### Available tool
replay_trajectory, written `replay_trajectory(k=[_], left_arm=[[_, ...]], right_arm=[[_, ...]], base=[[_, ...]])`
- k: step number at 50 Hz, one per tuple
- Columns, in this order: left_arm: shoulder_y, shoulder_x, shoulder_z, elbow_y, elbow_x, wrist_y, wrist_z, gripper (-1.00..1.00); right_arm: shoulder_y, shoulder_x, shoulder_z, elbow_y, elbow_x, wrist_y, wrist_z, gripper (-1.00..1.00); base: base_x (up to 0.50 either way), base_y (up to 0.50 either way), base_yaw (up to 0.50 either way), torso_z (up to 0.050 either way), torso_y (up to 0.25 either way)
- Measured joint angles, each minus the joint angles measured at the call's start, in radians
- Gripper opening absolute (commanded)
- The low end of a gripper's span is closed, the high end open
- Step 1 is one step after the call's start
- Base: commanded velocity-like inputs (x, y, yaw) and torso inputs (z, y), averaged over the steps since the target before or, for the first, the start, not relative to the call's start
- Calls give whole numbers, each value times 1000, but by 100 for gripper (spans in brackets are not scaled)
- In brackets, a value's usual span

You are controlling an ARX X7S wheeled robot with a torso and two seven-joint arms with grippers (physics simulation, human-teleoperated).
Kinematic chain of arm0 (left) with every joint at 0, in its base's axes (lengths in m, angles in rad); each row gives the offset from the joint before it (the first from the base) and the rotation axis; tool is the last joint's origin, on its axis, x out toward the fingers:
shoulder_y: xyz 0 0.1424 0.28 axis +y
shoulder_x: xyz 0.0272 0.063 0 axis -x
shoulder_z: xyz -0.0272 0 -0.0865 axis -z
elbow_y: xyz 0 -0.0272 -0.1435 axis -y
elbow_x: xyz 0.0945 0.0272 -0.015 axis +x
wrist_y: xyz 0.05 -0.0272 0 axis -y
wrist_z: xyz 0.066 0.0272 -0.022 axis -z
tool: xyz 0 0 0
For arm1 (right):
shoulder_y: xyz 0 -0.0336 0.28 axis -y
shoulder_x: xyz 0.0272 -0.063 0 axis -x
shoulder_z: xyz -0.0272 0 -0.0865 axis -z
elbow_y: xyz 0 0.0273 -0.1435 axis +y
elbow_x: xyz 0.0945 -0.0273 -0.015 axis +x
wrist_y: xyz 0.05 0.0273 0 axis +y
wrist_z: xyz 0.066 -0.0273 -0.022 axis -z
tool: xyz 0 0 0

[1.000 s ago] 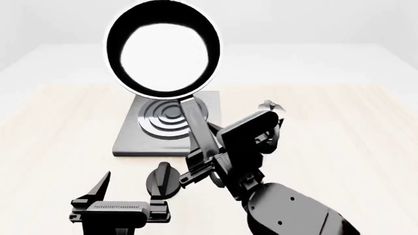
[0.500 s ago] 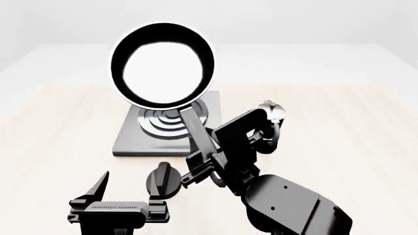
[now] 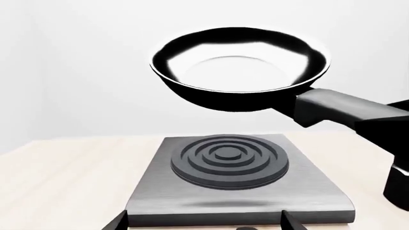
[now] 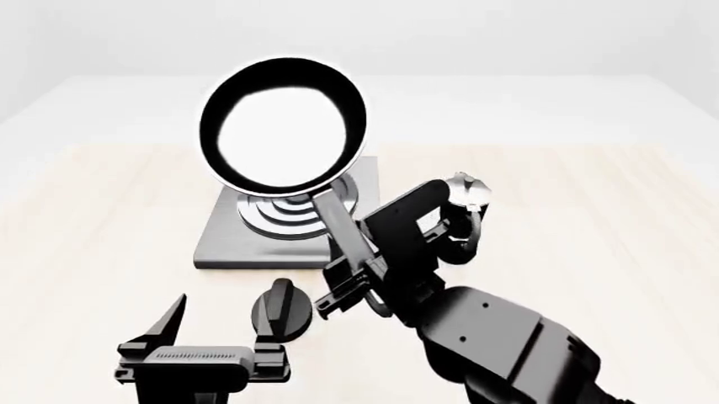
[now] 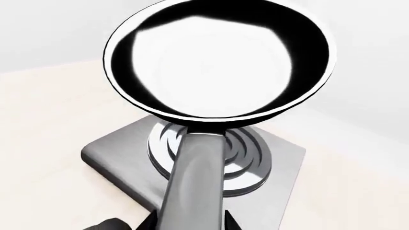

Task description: Put the frying pan on the stove.

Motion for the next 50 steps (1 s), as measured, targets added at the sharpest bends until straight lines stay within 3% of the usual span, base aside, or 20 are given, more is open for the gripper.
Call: replay_trajectory(k=[50], left_arm=[[18,-19,-2,18,-11,11,-16,100]], right_arm=[[50,-50,-12,211,27,-4,-111,-100]], base=[[0,0,0,1,2]])
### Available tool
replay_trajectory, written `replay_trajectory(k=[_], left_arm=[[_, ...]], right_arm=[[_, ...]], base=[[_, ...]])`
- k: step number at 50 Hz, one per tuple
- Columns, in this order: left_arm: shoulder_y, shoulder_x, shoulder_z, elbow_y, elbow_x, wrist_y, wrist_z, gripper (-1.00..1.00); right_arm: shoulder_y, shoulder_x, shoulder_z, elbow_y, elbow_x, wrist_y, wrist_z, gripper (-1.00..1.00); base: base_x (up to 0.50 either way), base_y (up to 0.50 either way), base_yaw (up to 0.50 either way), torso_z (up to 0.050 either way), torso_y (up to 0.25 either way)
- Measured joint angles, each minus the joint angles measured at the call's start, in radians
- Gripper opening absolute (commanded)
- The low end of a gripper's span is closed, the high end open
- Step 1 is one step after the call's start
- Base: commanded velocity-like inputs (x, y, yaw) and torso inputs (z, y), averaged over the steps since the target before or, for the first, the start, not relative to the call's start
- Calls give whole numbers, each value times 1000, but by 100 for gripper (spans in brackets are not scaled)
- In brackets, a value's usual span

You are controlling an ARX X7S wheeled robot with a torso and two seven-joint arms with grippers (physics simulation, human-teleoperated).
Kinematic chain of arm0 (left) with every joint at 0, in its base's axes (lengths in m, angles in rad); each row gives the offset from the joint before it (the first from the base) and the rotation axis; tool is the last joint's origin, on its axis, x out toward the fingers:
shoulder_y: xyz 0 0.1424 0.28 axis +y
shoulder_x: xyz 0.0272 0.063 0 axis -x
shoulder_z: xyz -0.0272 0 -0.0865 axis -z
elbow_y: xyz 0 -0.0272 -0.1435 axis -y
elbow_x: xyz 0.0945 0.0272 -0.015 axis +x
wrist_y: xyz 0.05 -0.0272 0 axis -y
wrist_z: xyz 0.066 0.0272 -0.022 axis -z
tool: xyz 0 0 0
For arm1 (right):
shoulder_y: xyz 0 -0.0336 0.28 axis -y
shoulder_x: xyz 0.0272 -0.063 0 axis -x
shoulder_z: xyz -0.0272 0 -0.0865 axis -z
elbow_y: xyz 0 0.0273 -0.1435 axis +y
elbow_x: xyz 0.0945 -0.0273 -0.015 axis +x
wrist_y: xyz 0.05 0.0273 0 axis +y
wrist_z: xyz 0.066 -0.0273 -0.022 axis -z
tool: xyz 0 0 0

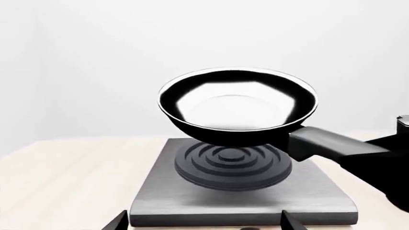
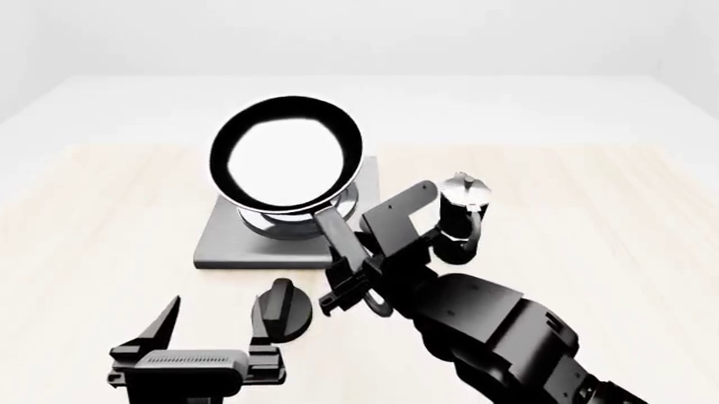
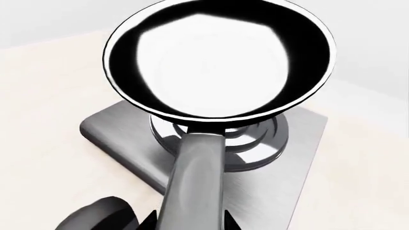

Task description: Put the frying pan on the stove.

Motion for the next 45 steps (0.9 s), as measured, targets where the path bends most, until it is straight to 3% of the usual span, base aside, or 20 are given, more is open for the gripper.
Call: replay_trajectory(k=[45], left_arm=[[-5,-8,-1,-17,-11,14,-7,100]], right_arm=[[29,-56,-40,196,-58,-70,-53,-100]], base=[[0,0,0,0,2]])
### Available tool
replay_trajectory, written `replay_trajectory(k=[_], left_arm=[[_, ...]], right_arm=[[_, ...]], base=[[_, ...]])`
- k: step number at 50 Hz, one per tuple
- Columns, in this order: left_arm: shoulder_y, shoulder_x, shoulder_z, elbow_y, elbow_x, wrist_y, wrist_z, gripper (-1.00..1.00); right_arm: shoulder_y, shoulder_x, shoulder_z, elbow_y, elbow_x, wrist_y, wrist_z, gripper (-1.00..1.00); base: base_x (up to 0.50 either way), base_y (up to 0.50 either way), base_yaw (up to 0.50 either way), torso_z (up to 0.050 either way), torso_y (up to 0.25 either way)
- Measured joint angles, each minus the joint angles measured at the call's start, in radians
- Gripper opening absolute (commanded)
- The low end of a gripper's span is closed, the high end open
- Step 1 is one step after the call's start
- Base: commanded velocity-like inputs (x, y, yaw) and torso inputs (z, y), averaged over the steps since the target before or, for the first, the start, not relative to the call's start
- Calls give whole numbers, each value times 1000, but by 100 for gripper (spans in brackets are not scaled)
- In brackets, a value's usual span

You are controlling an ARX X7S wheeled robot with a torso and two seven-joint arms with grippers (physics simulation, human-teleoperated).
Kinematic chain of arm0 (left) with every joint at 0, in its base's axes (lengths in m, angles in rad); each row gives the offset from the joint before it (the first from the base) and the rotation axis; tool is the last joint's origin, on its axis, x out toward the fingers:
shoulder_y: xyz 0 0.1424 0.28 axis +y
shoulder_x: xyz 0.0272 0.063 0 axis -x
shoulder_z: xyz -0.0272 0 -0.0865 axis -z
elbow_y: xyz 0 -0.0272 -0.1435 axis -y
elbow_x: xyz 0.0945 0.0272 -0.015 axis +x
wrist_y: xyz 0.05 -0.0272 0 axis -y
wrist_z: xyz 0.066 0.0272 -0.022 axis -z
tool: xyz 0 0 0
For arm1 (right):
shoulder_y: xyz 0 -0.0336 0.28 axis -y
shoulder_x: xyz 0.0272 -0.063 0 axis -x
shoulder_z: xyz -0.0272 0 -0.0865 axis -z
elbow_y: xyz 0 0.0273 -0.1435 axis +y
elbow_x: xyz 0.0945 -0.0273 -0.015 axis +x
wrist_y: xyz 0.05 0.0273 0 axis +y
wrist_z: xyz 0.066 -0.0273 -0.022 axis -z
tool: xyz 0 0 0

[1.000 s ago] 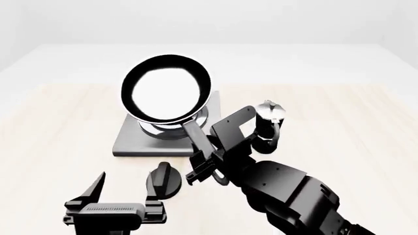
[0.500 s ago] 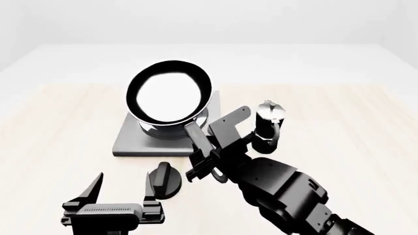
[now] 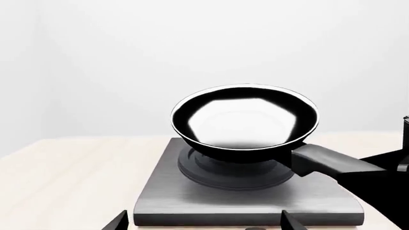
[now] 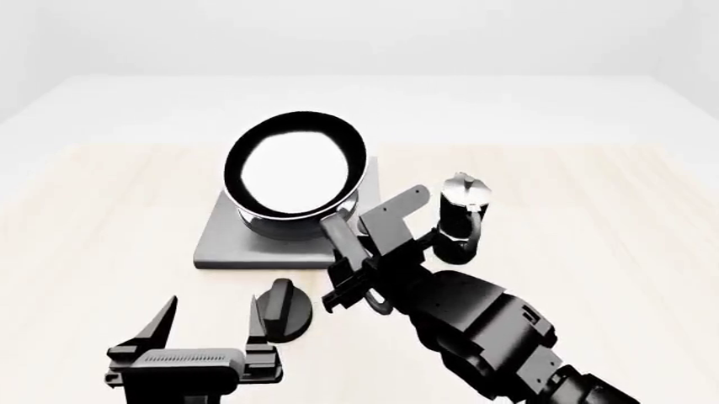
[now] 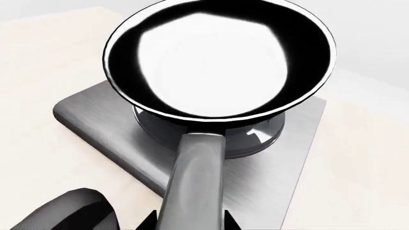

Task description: Put the frying pan on the stove.

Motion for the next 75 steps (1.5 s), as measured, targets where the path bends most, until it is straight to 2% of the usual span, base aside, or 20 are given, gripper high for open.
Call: replay_trajectory(k=[13,14,30,50,75], left_arm=[[3,-3,2,5,1,1,-5,100],[3,-3,2,6,1,0,-5,100],[12,-11,6,30,2,-4,-14,100],[-8,-21,4,60,-6,-31,-22,100],[-54,-52,-14,175,-15,-123,-55,100]], right_arm=[[-2,0,-3,1,2,-1,2,-100],[-2,1,-3,0,3,0,3,100],[14,15,33,-86,-15,26,44,100],[-9,128,134,-430,76,132,208,100],[-194,283,280,-763,76,39,399,100]], base=[[0,0,0,1,2],[0,0,0,0,0],[0,0,0,0,0],[0,0,0,0,0],[0,0,0,0,0]])
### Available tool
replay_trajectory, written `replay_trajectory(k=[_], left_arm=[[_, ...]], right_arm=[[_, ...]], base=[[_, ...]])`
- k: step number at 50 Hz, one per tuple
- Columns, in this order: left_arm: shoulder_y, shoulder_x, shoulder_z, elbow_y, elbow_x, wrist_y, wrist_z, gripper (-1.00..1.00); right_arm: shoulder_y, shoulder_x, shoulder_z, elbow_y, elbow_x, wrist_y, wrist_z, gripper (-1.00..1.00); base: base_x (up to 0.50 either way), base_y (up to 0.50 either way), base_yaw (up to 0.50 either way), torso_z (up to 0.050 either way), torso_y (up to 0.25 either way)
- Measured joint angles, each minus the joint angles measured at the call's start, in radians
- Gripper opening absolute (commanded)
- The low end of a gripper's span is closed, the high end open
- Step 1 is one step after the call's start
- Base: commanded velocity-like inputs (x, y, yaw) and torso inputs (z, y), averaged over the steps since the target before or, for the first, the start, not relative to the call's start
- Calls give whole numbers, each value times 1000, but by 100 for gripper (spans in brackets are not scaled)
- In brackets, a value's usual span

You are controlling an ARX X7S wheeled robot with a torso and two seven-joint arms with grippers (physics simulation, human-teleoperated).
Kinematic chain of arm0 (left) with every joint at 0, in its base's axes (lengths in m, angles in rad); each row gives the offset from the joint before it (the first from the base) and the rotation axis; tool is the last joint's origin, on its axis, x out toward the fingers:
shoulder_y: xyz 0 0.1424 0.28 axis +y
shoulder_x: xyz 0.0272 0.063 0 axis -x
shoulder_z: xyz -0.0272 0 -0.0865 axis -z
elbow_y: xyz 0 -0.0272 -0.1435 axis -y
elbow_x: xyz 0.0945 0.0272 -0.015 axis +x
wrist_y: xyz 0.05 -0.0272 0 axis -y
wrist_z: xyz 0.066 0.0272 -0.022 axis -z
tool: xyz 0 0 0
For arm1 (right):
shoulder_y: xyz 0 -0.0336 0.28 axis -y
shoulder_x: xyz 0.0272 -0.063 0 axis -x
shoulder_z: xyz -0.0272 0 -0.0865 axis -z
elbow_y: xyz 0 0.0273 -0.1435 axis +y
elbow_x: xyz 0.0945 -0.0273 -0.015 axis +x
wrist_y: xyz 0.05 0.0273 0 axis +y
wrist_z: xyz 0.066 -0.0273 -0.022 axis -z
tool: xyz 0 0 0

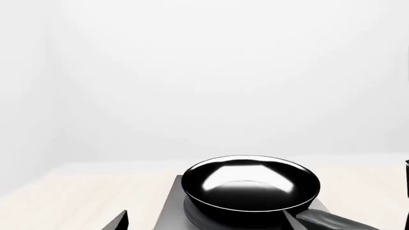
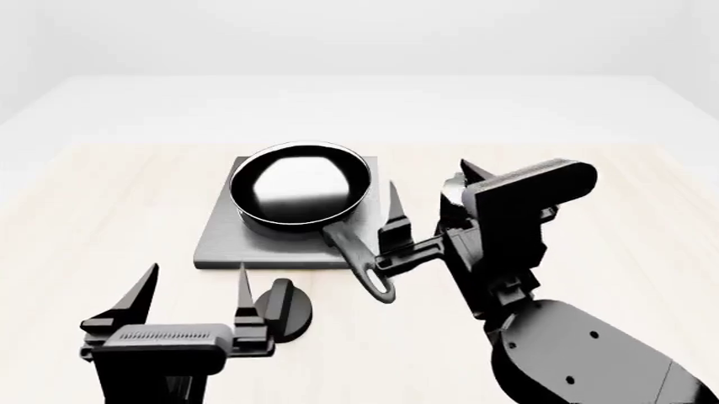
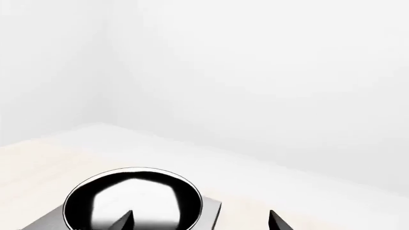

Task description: Put the frying pan on the stove.

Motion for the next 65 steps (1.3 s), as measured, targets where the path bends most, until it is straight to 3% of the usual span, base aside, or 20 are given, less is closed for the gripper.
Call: replay_trajectory(k=[48,56,65], left_arm=[[32,-83,-55,318,-14,-102,-70,100],[56,-100,-66,376,-14,-108,-83,100],[79,-117,-70,438,-8,-116,-96,100]], right_arm=[[-230,209,140,-435,15,-100,243,100],[-193,297,50,-464,29,-189,330,100],[-42,435,-214,-478,16,-363,476,100]], base=[[0,0,0,0,0],[0,0,0,0,0],[0,0,0,0,0]])
